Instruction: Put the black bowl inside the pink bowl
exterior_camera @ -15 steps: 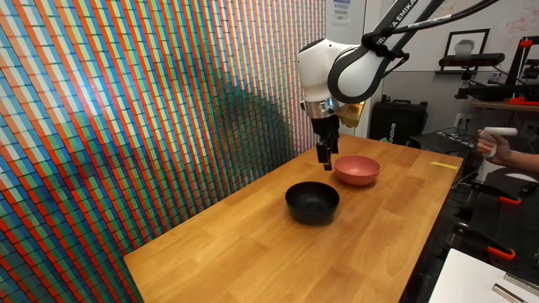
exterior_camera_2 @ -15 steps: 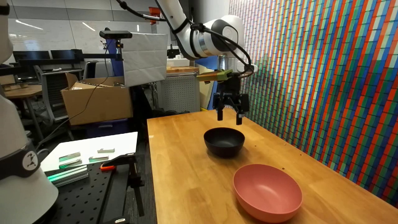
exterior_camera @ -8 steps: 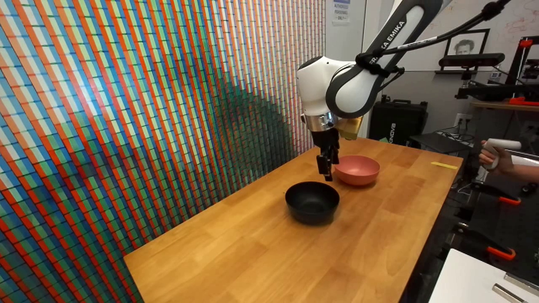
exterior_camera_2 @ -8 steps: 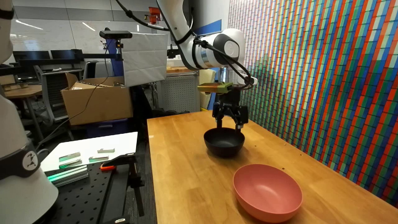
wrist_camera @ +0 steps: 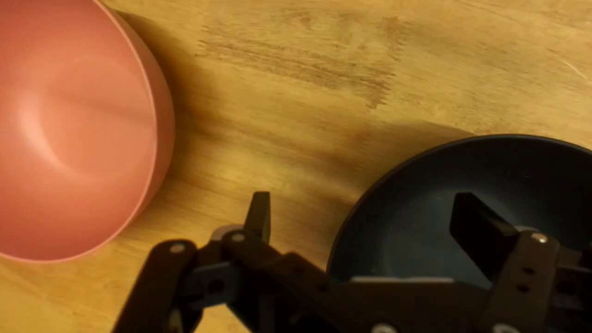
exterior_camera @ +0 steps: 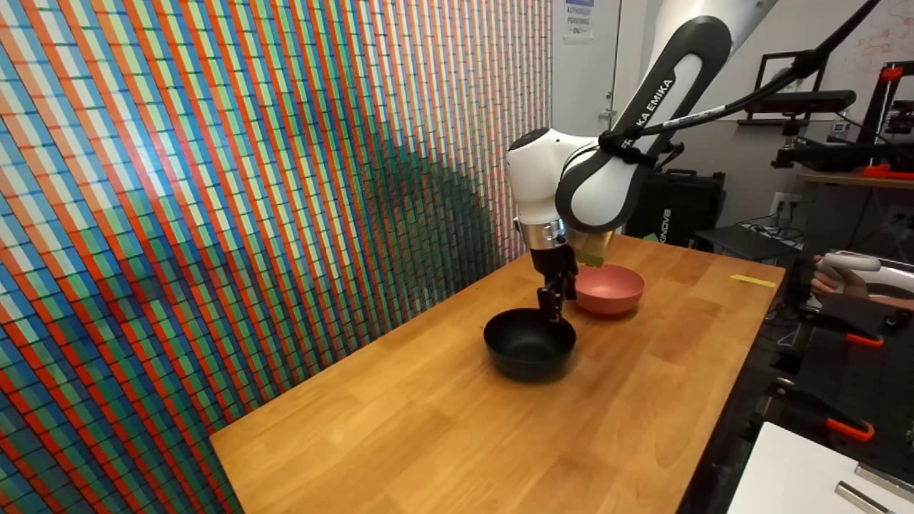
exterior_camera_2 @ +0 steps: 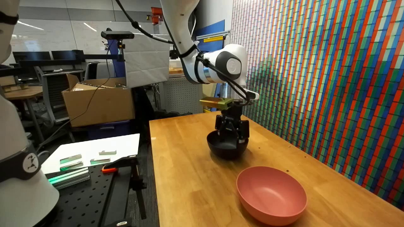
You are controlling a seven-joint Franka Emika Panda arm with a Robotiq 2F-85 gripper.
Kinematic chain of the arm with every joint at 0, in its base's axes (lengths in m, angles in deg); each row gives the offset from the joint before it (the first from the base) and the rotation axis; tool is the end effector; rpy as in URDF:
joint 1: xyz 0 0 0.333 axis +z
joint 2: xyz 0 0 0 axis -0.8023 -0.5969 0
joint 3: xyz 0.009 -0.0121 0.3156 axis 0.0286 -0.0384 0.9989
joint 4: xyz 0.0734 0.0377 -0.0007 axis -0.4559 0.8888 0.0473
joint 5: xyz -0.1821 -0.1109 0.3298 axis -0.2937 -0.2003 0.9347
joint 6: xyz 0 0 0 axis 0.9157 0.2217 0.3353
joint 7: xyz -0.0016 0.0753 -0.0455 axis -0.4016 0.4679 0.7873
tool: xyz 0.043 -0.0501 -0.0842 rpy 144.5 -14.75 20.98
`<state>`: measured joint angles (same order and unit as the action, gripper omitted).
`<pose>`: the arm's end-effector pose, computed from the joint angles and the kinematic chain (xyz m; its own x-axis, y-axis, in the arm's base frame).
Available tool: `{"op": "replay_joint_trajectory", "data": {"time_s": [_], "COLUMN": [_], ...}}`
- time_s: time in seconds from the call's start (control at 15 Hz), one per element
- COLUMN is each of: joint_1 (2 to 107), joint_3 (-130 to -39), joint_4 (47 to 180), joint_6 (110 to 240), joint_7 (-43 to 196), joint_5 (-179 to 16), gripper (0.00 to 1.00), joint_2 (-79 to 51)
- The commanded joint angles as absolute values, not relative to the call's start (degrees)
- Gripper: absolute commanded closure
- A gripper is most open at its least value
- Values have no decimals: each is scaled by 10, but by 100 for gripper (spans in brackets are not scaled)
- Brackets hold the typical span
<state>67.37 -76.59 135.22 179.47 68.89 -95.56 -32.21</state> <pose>0.5567 0.1796 0.1379 0.9382 0.3100 -0.1539 0.3326 -0.9305 0.1532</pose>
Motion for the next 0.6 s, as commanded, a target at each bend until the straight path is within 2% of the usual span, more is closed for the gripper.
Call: {"op": "replay_joint_trajectory", "data": {"time_s": [0.0,0.13,0.2,0.27,0.33,0.53], "joint_1": [688,689,691,693,694,694], "joint_3": [-779,-780,-782,-784,-785,-787], "joint_4": [1330,1328,1327,1328,1327,1328], "joint_6": [1807,1809,1812,1814,1816,1823], "joint_7": [678,677,675,673,673,672], "joint_5": [-945,-939,-940,-942,-942,-939], "gripper": [0,0,25,26,32,58], "joint_2": [-352,-360,-362,-364,-365,-366]}}
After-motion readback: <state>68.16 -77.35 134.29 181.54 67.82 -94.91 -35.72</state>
